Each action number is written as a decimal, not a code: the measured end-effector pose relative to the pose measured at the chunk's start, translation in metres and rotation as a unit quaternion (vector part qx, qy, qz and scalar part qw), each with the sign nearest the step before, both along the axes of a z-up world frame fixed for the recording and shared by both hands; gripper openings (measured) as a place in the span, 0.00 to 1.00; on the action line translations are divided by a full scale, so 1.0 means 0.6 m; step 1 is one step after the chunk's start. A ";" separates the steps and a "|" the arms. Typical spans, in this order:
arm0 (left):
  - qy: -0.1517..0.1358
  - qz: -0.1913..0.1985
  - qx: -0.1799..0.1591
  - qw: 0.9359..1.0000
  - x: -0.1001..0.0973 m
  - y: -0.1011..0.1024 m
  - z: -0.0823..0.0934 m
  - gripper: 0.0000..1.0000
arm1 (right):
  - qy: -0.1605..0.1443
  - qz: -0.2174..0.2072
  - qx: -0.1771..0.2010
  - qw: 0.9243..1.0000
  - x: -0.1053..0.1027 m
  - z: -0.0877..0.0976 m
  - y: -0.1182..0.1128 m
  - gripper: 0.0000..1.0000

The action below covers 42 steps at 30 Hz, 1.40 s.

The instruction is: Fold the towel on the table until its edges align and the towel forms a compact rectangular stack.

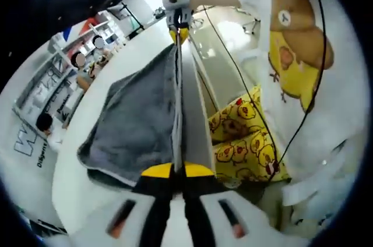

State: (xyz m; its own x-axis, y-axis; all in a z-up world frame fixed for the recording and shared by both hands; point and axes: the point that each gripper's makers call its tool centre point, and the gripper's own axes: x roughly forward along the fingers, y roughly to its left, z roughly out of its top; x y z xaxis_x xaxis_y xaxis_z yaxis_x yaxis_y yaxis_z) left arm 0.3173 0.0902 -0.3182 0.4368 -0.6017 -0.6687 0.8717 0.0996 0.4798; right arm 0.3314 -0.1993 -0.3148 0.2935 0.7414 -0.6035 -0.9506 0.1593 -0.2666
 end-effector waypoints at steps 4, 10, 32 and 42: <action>0.003 -0.004 0.007 1.000 -0.009 0.002 -0.016 0.07 | -0.001 -0.005 0.003 1.000 -0.006 -0.016 0.003 0.06; 0.015 0.003 -0.003 1.000 -0.014 0.005 -0.023 0.10 | -0.001 -0.007 -0.005 1.000 -0.016 -0.037 0.006 0.07; 0.064 0.160 -0.165 0.971 -0.098 0.093 0.043 0.93 | 0.150 -0.174 0.054 0.972 -0.126 0.001 -0.074 0.96; 0.124 0.180 -0.144 0.965 -0.125 0.087 0.016 0.99 | 0.143 -0.160 0.003 0.977 -0.150 -0.017 -0.076 1.00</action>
State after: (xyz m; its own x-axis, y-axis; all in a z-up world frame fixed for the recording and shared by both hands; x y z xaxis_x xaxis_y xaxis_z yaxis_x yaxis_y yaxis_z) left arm 0.2423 0.1422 -0.3086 0.4994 -0.6172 -0.6080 0.8406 0.5151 0.1676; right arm 0.2412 -0.2450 -0.3249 0.3311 0.6429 -0.6906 -0.8875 0.4609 0.0036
